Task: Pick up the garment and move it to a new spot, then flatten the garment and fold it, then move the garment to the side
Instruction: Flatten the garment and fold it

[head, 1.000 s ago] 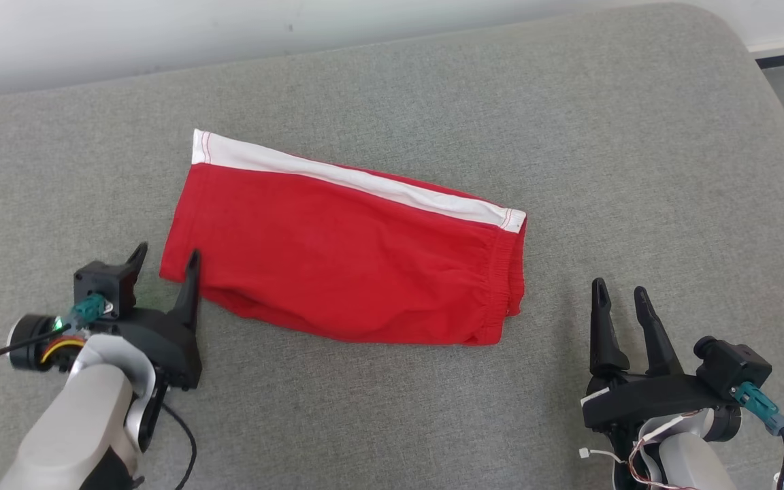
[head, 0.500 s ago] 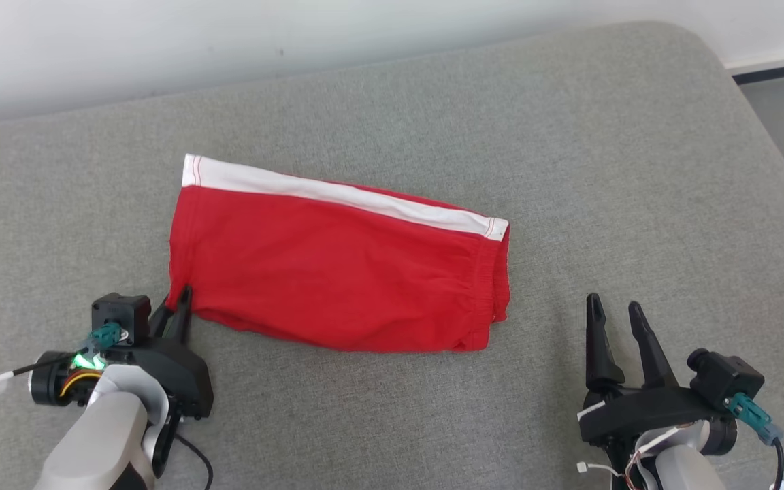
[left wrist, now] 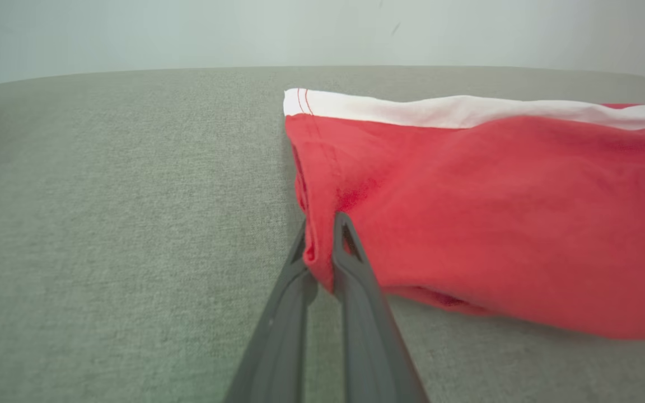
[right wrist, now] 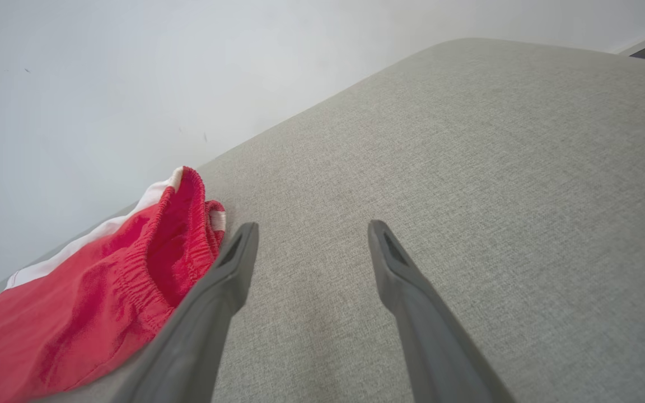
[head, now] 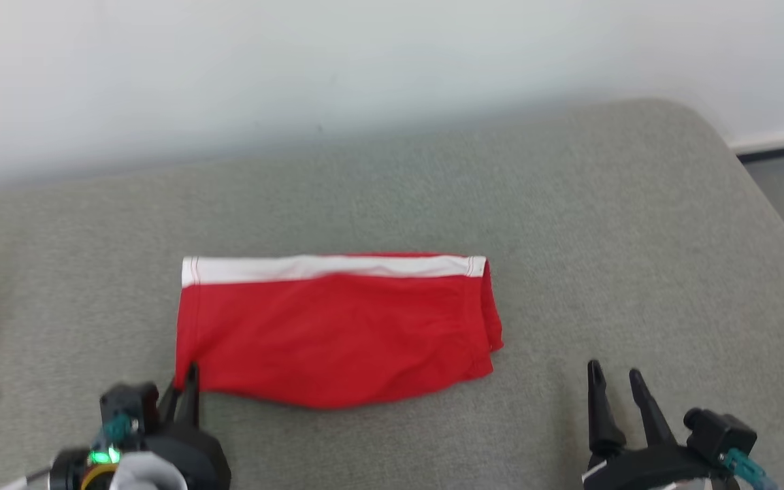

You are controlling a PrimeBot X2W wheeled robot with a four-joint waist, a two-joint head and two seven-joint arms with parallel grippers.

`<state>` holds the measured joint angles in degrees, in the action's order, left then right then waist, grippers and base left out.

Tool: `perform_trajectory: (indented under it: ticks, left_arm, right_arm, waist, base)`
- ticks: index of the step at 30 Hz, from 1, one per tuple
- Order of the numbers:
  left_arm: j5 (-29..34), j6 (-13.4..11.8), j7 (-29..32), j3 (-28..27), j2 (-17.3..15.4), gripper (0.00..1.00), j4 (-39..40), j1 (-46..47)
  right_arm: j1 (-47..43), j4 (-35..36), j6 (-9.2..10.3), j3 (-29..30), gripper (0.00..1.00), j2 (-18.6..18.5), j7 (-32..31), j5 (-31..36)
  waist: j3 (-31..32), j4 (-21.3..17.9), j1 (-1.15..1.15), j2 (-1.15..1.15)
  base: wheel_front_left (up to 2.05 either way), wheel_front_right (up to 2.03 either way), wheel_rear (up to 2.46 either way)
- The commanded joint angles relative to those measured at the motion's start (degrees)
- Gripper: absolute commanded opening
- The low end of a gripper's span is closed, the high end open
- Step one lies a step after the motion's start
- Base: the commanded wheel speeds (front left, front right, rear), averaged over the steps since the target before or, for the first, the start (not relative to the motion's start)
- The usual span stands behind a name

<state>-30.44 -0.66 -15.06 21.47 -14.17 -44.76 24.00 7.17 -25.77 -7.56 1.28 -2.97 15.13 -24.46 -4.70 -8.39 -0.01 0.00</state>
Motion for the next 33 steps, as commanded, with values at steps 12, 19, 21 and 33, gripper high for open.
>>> perform_trajectory:
  ticks: [12,19,21,33]
  left_arm:
    - [6.6,-1.0,-0.2,-9.5,4.7,0.0,9.4,-13.1]
    - [12.6,-0.7,-0.2,-13.5,6.8,1.0,12.8,-16.9]
    - [14.3,-0.5,-0.2,-14.4,7.2,1.0,13.9,-18.0]
    - [22.4,0.2,-0.2,-20.4,8.6,1.0,21.9,-23.0]
  right_arm:
    - [-2.9,-0.7,0.14,-1.0,1.0,0.1,0.0,0.7]
    - [-2.8,-0.7,0.14,-1.9,1.0,0.1,0.0,1.1]
    - [-2.7,-0.6,0.14,-2.1,1.0,0.1,0.0,1.1]
    - [-2.4,2.9,0.14,-0.3,1.0,0.1,0.0,5.3]
  waist:
    - [4.9,4.4,0.01,0.0]
    - [4.7,5.0,0.01,0.0]
    - [4.7,5.3,0.01,0.0]
    - [4.9,7.5,0.01,0.0]
  base:
    - [0.0,0.0,0.0]
    - [0.0,0.0,0.0]
    - [0.0,0.0,0.0]
    - [0.0,0.0,0.0]
